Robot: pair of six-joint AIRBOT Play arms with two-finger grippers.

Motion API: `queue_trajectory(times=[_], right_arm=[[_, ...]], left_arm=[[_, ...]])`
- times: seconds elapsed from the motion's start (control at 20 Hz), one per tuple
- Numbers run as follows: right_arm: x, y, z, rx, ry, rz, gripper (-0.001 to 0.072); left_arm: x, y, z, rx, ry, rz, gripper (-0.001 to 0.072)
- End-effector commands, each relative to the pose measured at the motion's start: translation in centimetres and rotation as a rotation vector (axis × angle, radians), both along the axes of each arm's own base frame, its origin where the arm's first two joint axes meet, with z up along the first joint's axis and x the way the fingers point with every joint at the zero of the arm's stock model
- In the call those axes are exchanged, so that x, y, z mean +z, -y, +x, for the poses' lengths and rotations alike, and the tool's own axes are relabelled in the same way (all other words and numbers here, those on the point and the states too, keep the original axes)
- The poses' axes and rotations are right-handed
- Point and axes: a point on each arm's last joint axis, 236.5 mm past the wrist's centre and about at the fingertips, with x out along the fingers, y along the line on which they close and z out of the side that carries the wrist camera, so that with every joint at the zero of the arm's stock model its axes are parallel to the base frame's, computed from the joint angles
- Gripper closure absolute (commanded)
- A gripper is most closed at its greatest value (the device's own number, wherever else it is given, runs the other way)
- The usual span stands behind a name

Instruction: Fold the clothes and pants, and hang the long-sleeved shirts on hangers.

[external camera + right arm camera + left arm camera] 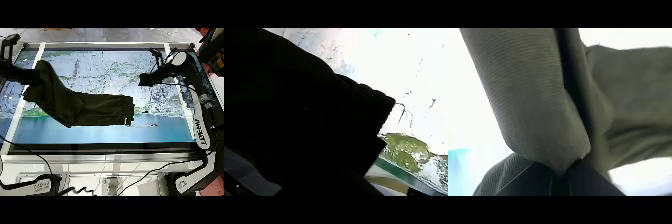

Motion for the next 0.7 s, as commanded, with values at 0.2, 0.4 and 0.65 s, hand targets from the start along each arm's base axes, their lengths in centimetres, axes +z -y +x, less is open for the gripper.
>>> queue_trajectory(times=[0.2,0.4,0.65], right_arm=[[-0.6,-6.1,-1.2,0.111,0.024,0.021,0.0682],[-1.5,-10.9,-1.4,0.153,0.075,0.037,0.0682],[-5.4,-22.3,-2.2,0.107,0.116,0.119,0.0684]], left_arm=[[-3.7,-10.9,-4.4,0.37,-0.254,0.252,0.068],[-2.7,-2.5,-2.4,0.205,-0.204,-0.056,0.068],[0.7,4.7,-1.8,0.007,-0.135,-0.333,0.0679]])
